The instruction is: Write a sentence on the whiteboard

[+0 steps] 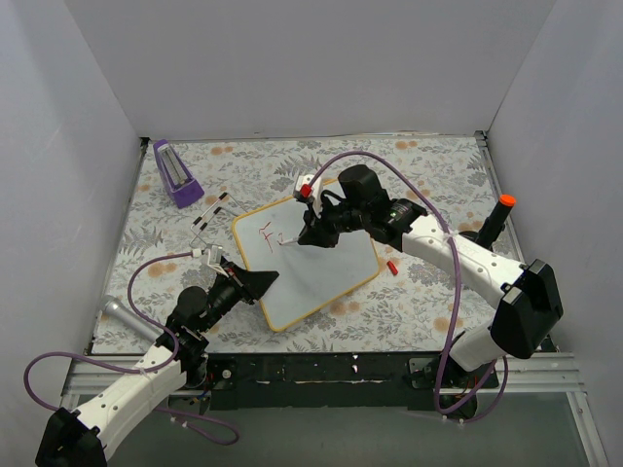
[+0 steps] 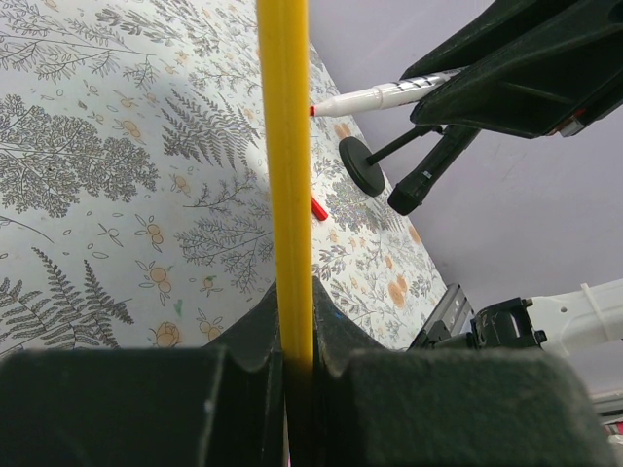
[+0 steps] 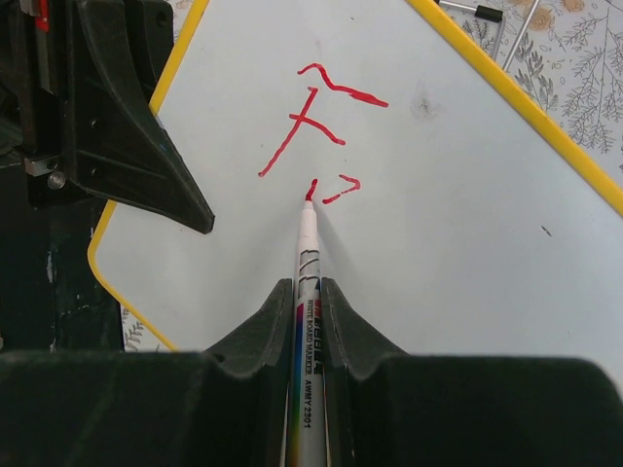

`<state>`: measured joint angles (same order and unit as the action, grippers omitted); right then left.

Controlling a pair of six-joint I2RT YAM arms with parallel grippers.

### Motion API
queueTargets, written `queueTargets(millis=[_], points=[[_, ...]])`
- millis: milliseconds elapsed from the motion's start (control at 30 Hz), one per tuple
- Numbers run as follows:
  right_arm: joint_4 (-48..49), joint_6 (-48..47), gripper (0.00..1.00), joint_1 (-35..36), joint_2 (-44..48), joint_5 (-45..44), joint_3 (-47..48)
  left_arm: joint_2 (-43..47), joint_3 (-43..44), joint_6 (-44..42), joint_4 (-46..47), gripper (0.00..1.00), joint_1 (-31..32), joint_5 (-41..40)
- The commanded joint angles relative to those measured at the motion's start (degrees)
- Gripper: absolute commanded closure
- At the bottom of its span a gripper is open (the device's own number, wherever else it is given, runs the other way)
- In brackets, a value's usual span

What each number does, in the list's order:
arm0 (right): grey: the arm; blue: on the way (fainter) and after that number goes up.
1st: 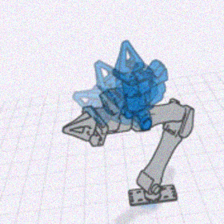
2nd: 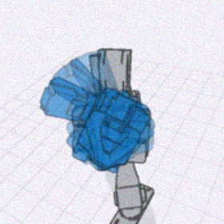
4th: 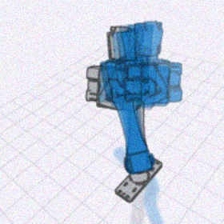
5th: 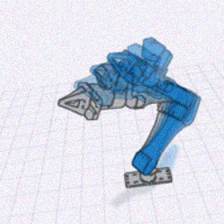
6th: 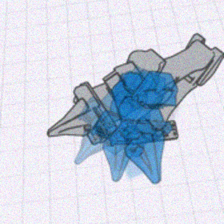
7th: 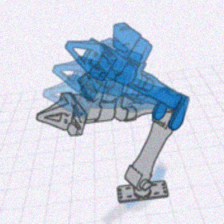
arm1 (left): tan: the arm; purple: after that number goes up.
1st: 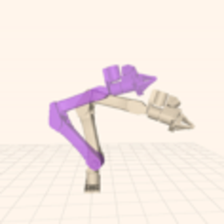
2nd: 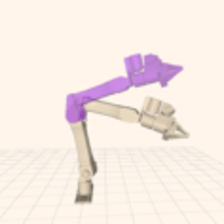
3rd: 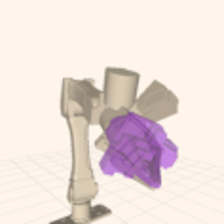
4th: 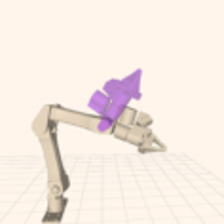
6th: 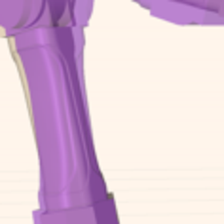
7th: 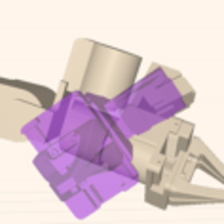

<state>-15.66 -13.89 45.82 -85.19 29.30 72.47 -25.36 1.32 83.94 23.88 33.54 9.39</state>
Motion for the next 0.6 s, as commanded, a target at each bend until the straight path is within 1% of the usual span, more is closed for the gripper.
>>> queueTargets(millis=[0,333,567], points=[[-0.2,-1.2,0.99,0.1,1.3,-2.0,-0.4,1.4,1.0,-0.7,8.2,1.00,0.1,0.8],[0.0,-0.6,0.99,-1.3,0.4,-4.7,1.9,1.2,1.1,-0.8,8.1,1.00,0.1,0.9],[0.8,0.2,0.99,-1.9,-0.5,-4.7,3.5,0.9,1.3,-1.0,8.1,1.00,0.1,1.0]])
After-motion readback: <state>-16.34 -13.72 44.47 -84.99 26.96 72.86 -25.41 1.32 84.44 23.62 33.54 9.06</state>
